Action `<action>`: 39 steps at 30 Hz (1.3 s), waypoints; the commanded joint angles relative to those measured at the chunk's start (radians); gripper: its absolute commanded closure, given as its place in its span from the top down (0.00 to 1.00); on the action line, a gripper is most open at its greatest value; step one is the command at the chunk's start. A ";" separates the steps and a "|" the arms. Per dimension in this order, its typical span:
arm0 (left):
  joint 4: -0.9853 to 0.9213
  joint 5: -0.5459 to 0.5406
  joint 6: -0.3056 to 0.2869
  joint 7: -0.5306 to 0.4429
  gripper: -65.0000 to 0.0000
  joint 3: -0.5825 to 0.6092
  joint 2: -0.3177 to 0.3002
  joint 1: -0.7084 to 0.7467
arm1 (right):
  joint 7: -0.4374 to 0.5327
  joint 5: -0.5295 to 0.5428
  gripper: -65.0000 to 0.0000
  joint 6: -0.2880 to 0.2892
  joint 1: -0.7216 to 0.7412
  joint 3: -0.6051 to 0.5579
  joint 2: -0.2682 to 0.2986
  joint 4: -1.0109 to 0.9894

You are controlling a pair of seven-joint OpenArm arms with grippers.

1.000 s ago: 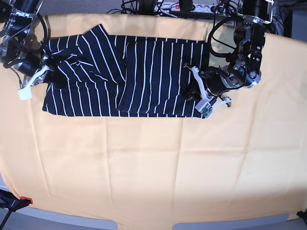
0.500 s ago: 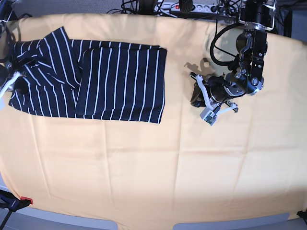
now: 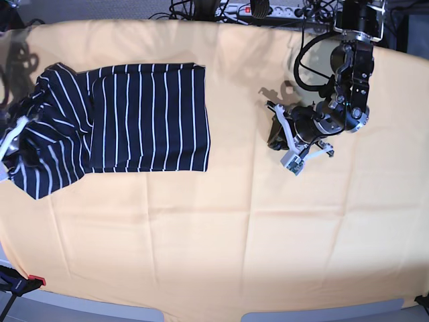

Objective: Fold the T-shirt properly
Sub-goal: 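Fold the sleeve end with the right gripper onto the shirt body, then lift the shirt end with the right gripper and fold it over the stack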

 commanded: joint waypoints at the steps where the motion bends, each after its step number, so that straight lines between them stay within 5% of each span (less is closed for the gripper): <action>1: 0.008 0.006 0.008 0.017 0.00 -0.003 -0.008 -0.002 | 0.024 0.027 0.00 0.004 0.007 0.010 -0.009 0.047; 9: 0.007 -0.002 0.007 0.015 0.00 -0.003 -0.008 0.026 | 0.024 0.239 0.00 0.090 -0.082 0.006 -0.235 0.191; 14: 0.007 -0.040 0.007 0.013 0.00 -0.003 -0.007 0.060 | 0.021 0.338 0.00 0.102 -0.077 -0.103 -0.291 0.222; 25: 0.007 -0.071 -0.008 0.017 0.00 -0.003 -0.008 0.076 | 0.129 -0.029 0.00 0.102 0.039 -0.426 -0.419 0.166; 31: 0.007 -0.073 -0.008 0.017 0.00 -0.003 -0.008 0.080 | 0.160 -0.044 0.00 0.102 0.069 -0.520 -0.469 0.028; 32: 0.007 -0.074 -0.008 0.017 0.00 -0.003 -0.008 0.080 | 0.164 -0.043 0.08 0.102 0.078 -0.536 -0.474 0.010; 36: 0.007 -0.073 -0.008 0.015 0.00 -0.003 -0.008 0.080 | 0.100 0.009 0.65 0.102 0.132 -0.634 -0.479 -0.001; 39: 0.007 -0.073 -0.008 0.015 0.00 -0.003 -0.008 0.080 | 0.012 0.115 0.68 0.102 0.189 -0.685 -0.480 0.023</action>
